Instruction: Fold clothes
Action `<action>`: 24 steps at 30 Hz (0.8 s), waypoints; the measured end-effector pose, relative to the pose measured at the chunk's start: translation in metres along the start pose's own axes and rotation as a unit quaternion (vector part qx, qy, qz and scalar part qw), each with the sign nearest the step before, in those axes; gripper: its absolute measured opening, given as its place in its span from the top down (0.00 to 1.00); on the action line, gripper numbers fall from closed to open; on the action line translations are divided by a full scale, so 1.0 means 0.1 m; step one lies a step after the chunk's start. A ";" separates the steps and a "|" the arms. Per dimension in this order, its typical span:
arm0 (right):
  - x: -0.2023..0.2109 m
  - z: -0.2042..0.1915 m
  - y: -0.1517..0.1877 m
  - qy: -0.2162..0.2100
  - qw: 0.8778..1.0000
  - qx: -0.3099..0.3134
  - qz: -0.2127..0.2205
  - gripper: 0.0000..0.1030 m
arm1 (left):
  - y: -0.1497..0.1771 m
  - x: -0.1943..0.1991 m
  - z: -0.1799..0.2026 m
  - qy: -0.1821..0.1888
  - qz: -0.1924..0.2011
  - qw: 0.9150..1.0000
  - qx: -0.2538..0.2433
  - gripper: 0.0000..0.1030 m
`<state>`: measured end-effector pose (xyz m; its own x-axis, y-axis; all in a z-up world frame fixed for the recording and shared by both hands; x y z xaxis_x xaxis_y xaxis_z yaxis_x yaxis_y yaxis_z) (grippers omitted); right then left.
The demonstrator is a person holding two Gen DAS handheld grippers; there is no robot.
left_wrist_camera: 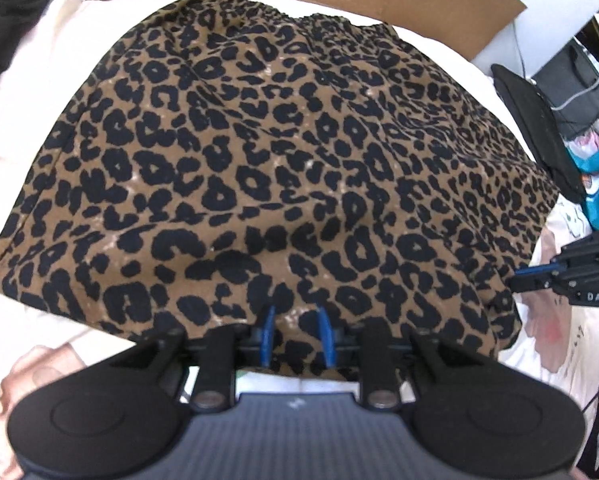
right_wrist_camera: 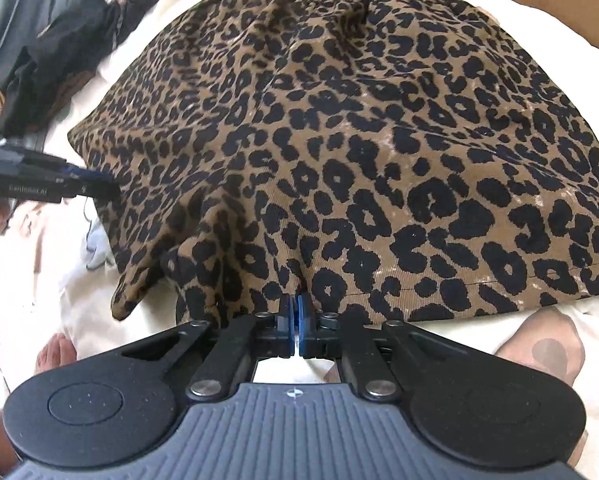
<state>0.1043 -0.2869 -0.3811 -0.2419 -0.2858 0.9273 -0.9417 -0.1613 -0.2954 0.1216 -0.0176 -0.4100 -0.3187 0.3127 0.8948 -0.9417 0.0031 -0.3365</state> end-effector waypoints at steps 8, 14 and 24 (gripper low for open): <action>-0.05 0.01 0.05 0.001 1.000 -0.003 -0.018 1.00 | -0.03 0.01 -0.02 -0.001 0.010 1.000 0.001 0.76; 0.21 0.13 -0.07 -0.017 0.999 -0.032 0.011 0.97 | 0.12 -0.11 -0.05 0.000 -0.032 0.999 0.000 0.83; 0.48 0.60 -0.36 0.055 0.990 -0.075 0.110 0.62 | -0.06 0.19 -0.03 0.028 -0.023 0.999 -0.020 0.88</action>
<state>0.1408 -0.3513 -0.3394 -0.4617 -0.1915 0.8661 -0.8853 0.0381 -0.4634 0.1215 -0.0086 -0.3917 -0.2686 0.3636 0.8920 -0.9495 0.0561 -0.3088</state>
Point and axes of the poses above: each gripper's, at about its wrist camera, not at the fingertips, and x roughly against the way its jaws point, z to its right, y to its underside, the point moved 4 cm from there along -x, roughly the way its jaws point, and after that the axes turned 2 degrees about y, right-handed, at the moved point
